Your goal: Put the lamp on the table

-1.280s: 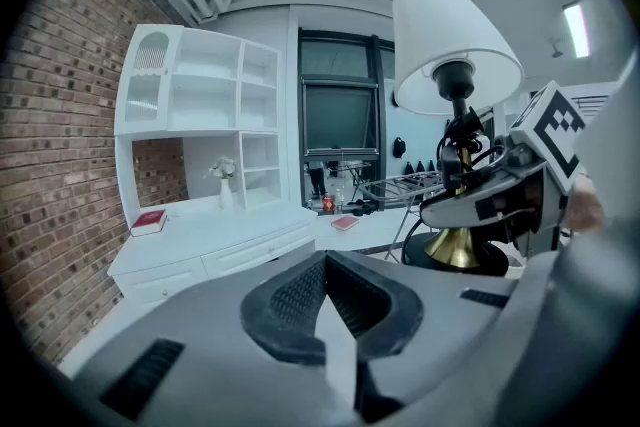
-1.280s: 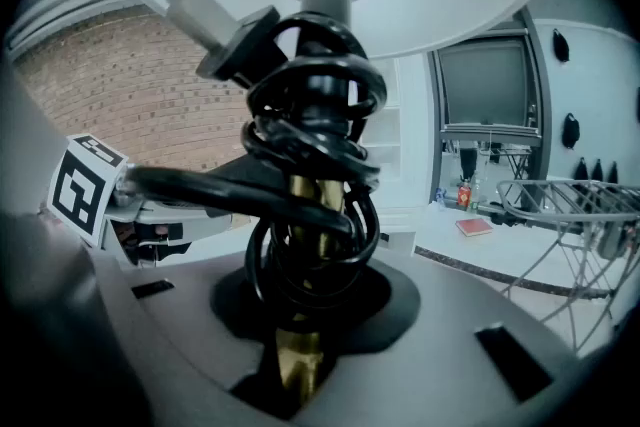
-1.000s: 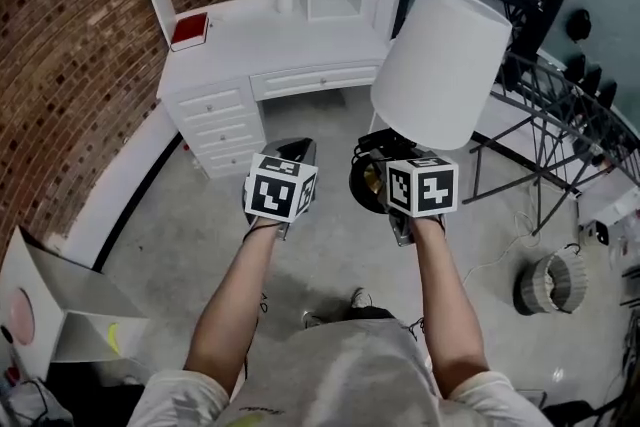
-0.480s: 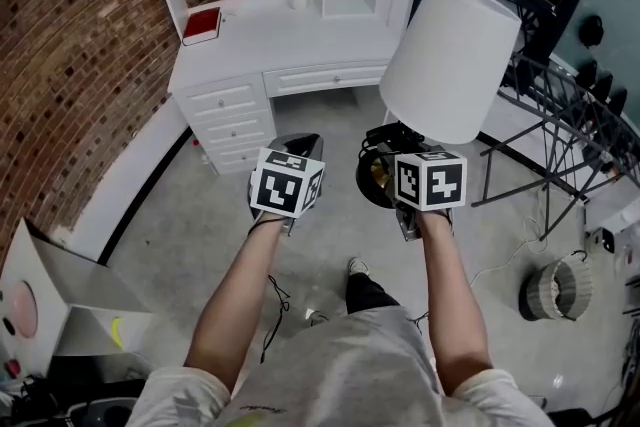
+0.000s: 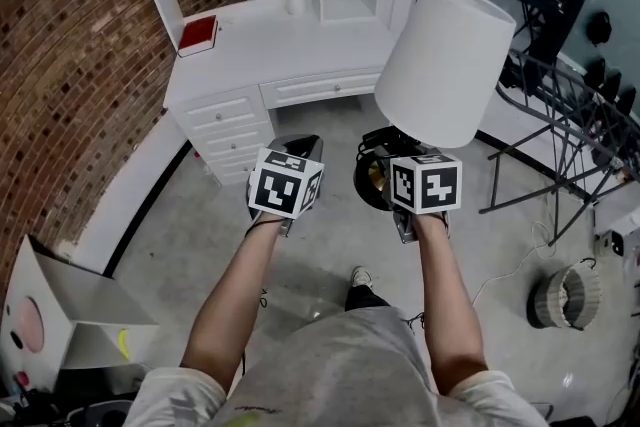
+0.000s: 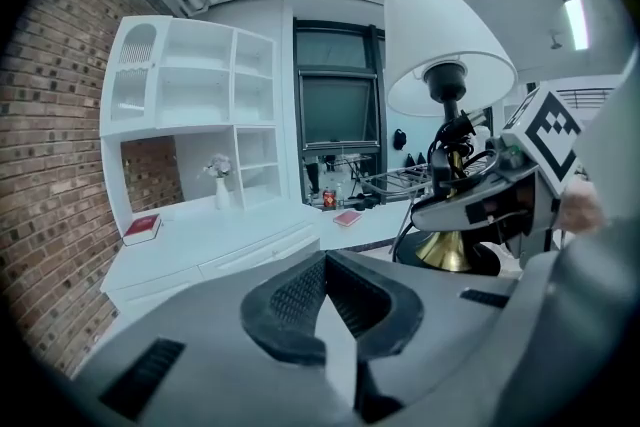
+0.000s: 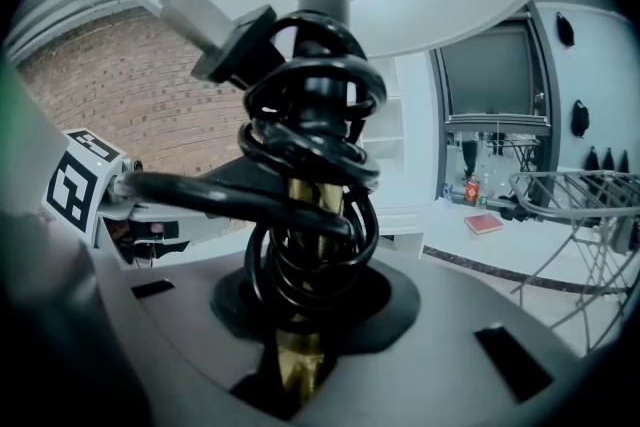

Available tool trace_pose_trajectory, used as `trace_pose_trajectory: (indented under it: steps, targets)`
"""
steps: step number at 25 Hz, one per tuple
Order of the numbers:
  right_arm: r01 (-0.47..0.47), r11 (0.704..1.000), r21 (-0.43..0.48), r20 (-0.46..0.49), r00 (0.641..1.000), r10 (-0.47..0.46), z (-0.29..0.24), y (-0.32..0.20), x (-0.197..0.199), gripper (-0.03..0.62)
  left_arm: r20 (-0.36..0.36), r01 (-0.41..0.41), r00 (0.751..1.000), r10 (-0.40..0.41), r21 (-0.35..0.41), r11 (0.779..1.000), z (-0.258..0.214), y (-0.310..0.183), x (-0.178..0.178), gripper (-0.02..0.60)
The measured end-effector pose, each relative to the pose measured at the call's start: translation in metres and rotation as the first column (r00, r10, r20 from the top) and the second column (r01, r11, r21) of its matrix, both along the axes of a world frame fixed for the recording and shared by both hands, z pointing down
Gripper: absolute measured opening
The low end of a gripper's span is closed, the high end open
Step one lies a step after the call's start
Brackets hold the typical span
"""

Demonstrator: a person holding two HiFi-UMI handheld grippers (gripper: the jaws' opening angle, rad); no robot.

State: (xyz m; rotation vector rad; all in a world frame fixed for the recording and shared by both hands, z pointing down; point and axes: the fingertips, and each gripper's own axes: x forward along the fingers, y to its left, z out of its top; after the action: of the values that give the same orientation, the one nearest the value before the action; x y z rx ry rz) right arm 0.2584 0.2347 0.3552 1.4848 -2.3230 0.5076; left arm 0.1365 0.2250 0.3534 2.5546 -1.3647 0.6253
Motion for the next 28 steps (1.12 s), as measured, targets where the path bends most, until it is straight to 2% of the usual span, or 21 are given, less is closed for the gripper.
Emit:
trace_pose_trajectory:
  steps: [8, 28]
  targets:
    - [0.004, 1.000, -0.021, 0.032, 0.999, -0.003, 0.012, -0.062, 0.026, 0.094, 0.033, 0.010, 0.999, -0.010, 0.005, 1.000, -0.001, -0.064, 0.028, -0.005]
    - [0.039, 0.997, -0.066, 0.023, 0.999, -0.038, 0.034, -0.212, 0.108, 0.094, 0.076, 0.052, 0.996, -0.048, -0.044, 0.998, 0.016, -0.209, 0.102, -0.005]
